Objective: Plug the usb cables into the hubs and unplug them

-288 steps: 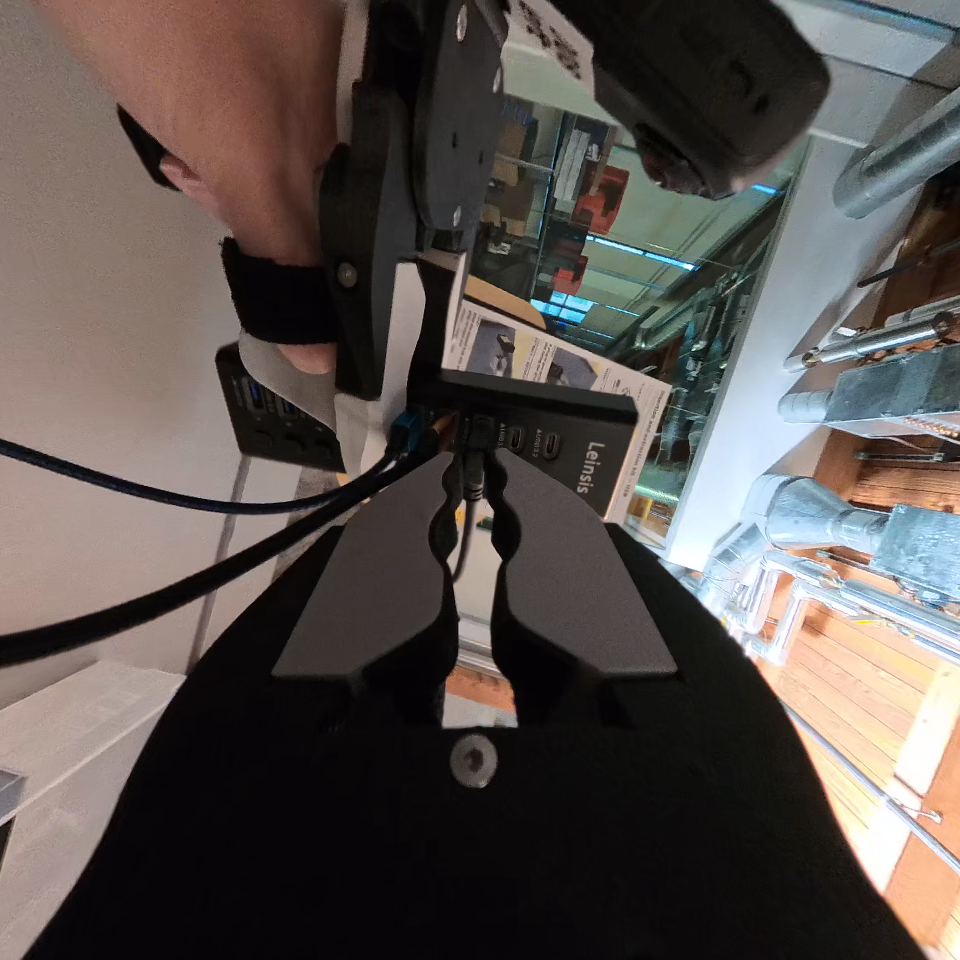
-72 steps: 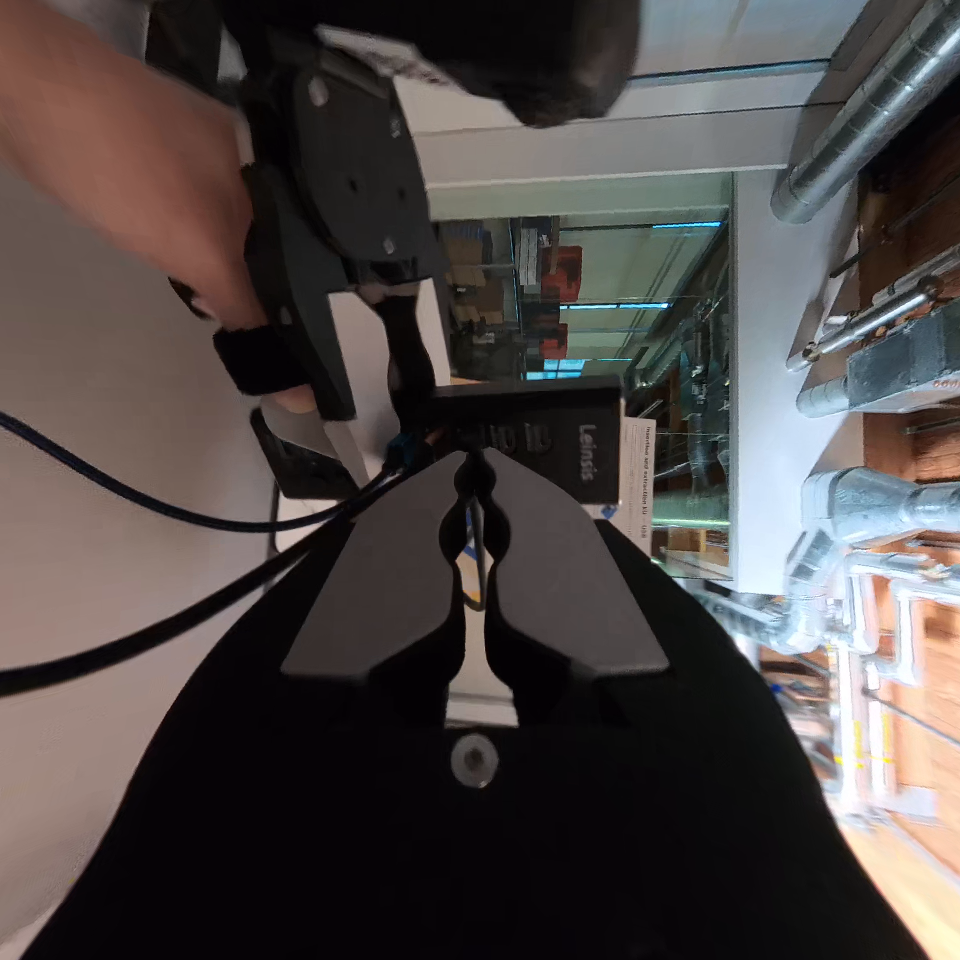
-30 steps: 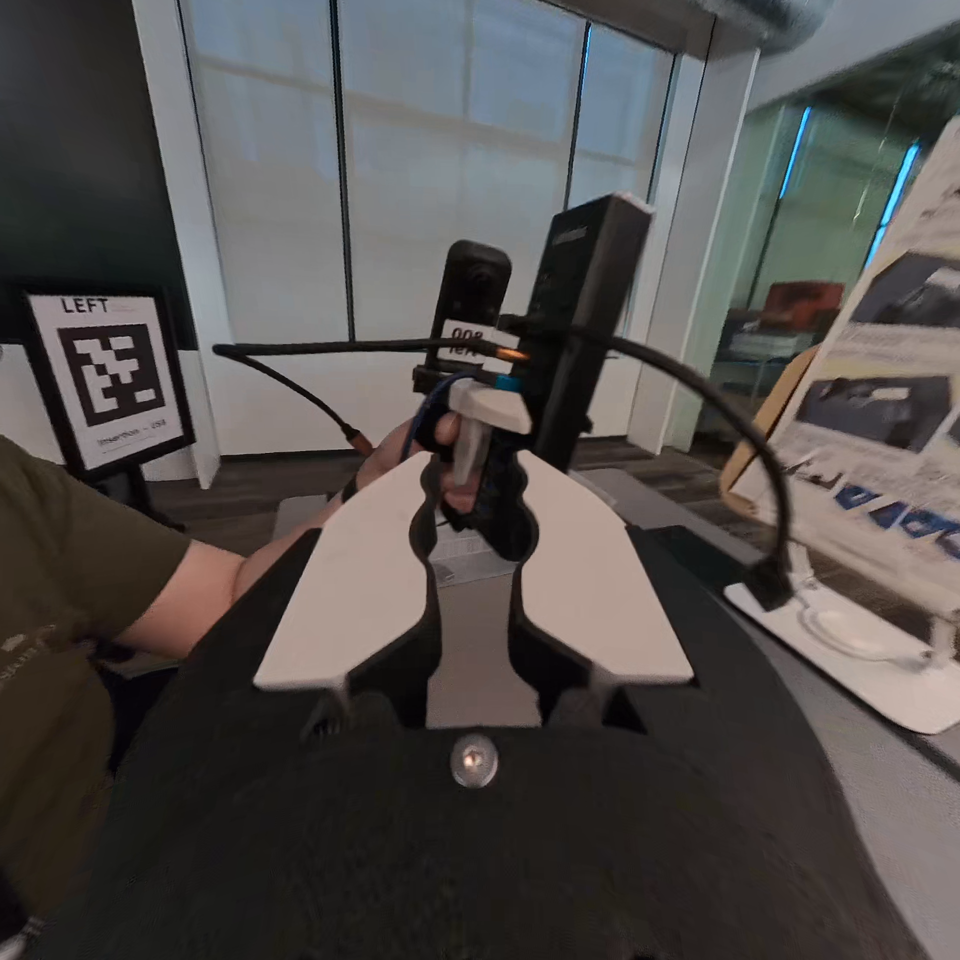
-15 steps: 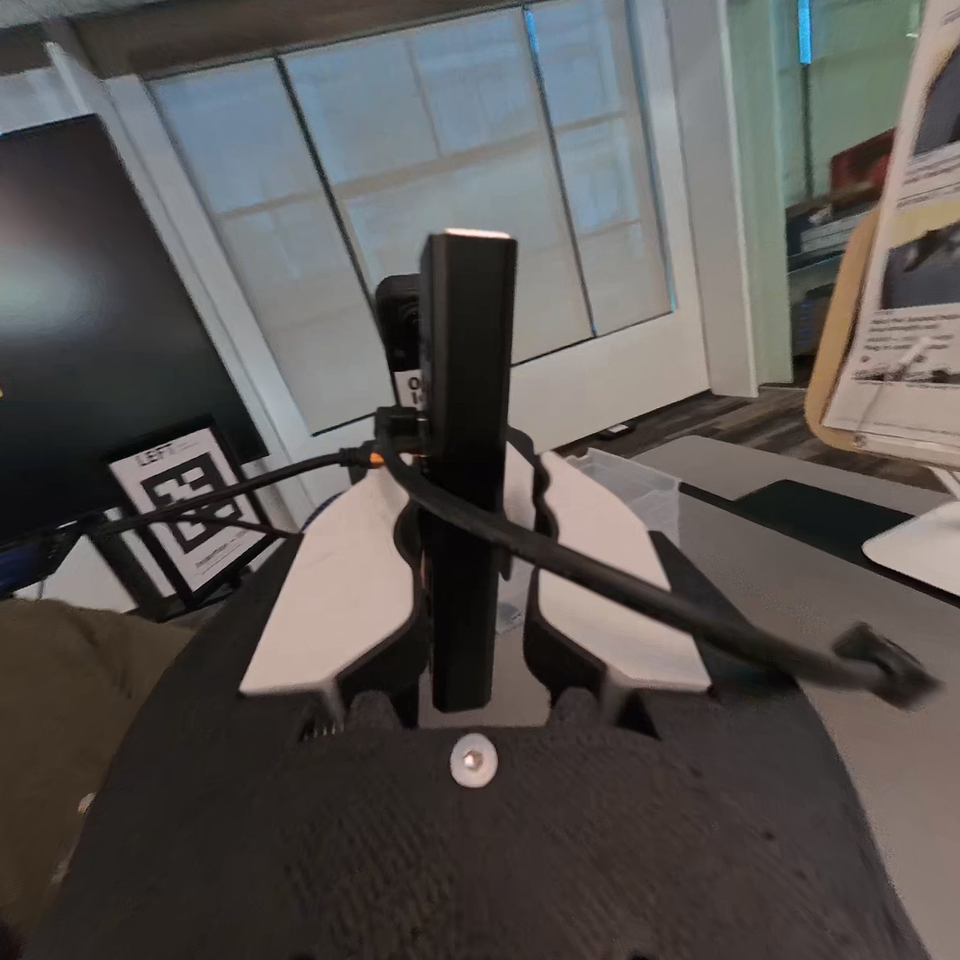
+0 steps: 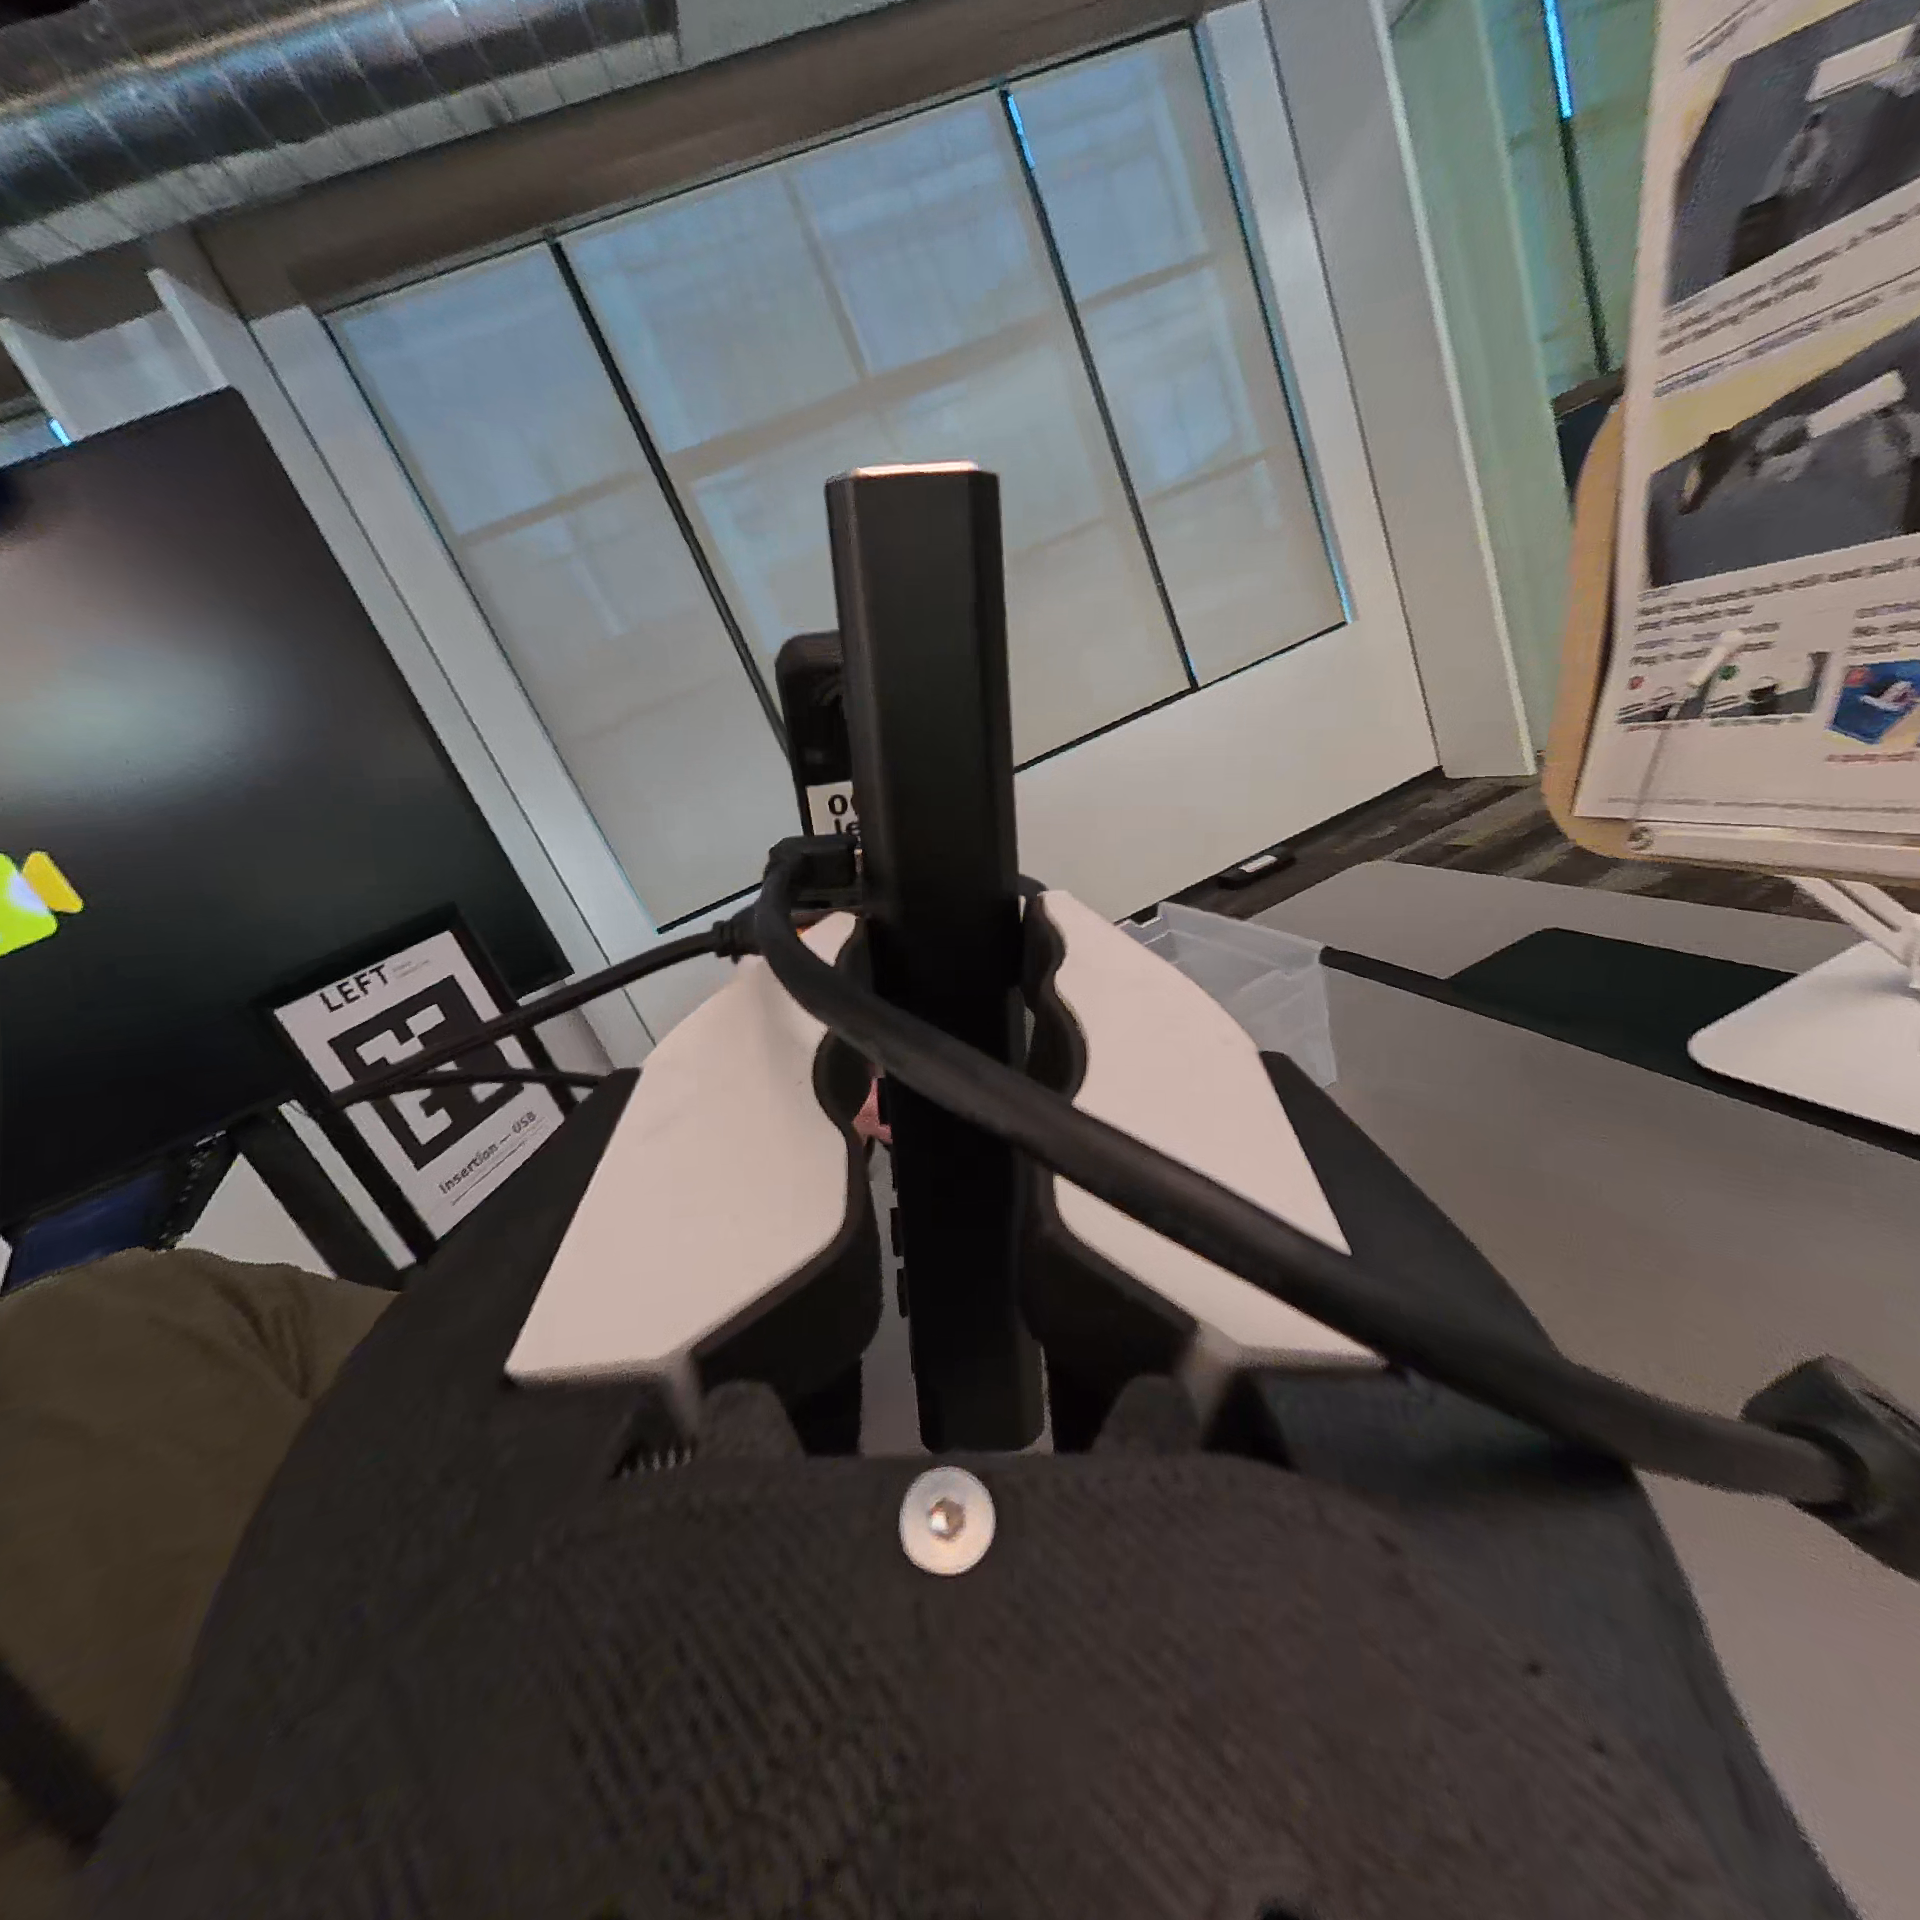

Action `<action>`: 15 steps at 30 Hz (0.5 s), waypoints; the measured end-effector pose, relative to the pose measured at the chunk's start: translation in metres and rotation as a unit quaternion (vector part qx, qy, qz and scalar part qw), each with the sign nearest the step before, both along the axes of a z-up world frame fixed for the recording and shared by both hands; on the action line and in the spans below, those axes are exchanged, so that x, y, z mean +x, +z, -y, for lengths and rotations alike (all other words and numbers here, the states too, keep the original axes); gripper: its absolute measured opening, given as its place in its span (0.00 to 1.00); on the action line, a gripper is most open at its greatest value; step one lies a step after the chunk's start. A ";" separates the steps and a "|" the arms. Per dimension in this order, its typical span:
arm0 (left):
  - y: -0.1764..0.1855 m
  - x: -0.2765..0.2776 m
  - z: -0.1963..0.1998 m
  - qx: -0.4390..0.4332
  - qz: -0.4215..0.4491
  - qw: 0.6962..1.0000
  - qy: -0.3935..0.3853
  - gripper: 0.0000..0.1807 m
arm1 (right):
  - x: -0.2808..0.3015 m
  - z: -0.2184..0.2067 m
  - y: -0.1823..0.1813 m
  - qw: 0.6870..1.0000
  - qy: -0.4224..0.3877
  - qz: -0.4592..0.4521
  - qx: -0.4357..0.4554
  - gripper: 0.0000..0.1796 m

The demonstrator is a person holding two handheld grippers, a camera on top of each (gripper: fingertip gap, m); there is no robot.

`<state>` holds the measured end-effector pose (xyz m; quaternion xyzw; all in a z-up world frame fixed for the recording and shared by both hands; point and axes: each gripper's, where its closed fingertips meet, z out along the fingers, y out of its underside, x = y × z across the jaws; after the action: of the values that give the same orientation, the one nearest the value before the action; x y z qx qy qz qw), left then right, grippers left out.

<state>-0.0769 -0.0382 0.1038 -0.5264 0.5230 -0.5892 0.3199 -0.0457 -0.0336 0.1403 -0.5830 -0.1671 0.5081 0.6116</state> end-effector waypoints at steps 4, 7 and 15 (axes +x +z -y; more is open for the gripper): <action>-0.004 -0.017 -0.033 -0.019 -0.001 0.998 0.052 0.28 | 0.039 -0.010 0.011 0.998 -0.050 0.025 -0.008 0.15; 0.006 -0.031 -0.044 -0.048 0.026 0.997 0.061 0.26 | 0.095 -0.022 0.028 0.988 -0.132 0.078 -0.009 0.15; 0.009 -0.039 -0.049 -0.035 0.026 0.996 0.074 0.24 | 0.254 -0.027 0.124 0.926 -0.339 0.163 -0.014 0.15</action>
<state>-0.1157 0.0111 0.1125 -0.5591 0.4532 -0.5950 0.3579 0.2082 -0.0068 0.2646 -0.6880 -0.0500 0.1702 0.7037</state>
